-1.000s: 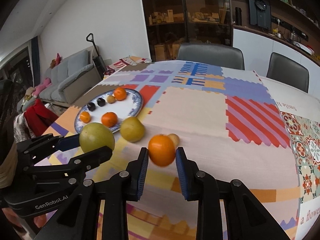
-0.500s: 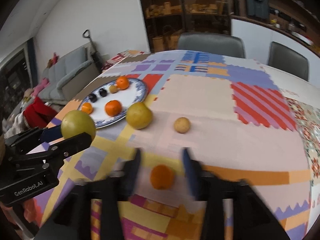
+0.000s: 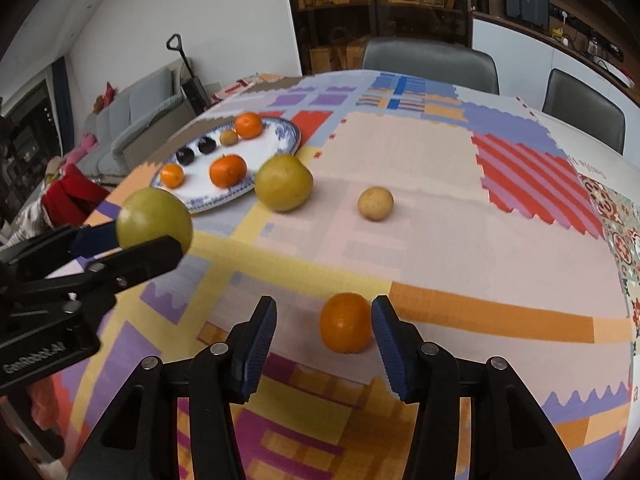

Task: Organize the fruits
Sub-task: 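Lift and carry the pomelo and the orange over the plate with both tools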

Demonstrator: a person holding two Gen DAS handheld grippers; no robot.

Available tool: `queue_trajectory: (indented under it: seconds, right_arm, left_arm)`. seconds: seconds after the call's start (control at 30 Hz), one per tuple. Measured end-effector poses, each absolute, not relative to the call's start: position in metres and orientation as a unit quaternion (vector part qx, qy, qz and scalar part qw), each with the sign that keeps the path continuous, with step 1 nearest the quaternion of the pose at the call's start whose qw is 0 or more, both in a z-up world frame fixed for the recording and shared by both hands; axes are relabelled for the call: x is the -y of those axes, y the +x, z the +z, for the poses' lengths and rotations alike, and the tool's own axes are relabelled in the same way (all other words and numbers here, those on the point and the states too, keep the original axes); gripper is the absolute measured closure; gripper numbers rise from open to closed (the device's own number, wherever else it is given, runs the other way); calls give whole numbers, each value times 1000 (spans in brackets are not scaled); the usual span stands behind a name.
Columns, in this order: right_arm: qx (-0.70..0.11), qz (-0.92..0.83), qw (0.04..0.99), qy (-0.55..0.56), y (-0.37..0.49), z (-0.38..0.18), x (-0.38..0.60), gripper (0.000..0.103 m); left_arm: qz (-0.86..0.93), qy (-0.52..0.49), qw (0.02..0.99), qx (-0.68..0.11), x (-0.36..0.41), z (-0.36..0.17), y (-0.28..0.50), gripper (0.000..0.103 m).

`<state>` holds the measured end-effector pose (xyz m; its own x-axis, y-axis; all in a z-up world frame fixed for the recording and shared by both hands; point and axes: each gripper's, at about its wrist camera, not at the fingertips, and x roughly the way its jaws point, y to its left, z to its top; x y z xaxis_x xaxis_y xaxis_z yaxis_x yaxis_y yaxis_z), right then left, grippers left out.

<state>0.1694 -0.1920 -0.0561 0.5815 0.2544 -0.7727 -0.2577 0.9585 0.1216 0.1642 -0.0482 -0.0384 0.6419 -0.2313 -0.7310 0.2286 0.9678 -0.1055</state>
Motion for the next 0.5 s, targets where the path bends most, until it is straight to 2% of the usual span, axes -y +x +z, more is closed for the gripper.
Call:
queue_trajectory:
  seconds: [0.03, 0.2, 0.5]
  right_arm:
    - [-437, 142, 888, -2, 170, -58, 192, 53]
    - [-450, 128, 884, -10, 171, -67, 192, 71]
    - [-440, 139, 887, -4, 165, -52, 184, 71]
  left_arm:
    - [-127, -3, 905, -406, 48, -39, 165, 54]
    - [-128, -2, 903, -410, 47, -43, 165, 54]
    - [-132, -9, 905, -404, 37, -37, 161, 54]
